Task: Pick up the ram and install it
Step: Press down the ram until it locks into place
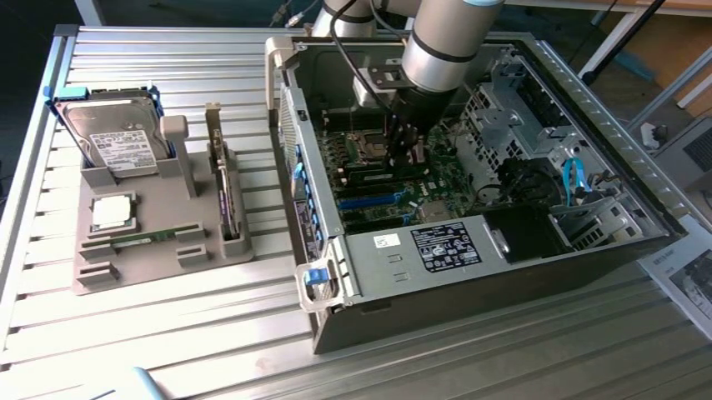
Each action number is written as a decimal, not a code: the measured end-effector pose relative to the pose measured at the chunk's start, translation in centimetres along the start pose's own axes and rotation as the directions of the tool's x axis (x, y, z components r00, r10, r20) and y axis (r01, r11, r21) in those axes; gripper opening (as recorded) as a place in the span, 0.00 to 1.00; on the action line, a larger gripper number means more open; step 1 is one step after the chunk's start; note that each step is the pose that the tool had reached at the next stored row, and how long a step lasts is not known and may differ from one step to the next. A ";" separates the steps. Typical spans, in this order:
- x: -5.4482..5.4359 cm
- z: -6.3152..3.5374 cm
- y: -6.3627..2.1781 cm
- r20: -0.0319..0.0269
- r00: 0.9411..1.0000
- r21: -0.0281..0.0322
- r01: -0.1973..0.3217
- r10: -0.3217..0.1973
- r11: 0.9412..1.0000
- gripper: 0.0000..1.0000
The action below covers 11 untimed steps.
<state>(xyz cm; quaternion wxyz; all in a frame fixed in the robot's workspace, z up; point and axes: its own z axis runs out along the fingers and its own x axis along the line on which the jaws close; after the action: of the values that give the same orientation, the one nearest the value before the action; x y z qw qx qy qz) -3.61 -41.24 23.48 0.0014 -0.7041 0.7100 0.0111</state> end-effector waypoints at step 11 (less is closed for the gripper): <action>0.0 -1.04 0.02 -0.005 1.000 0.000 0.000 0.000 1.000 0.10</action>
<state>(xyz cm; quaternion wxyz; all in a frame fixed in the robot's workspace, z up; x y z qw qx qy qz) -3.61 -41.24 24.52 -0.0003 -0.7041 0.7101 0.0095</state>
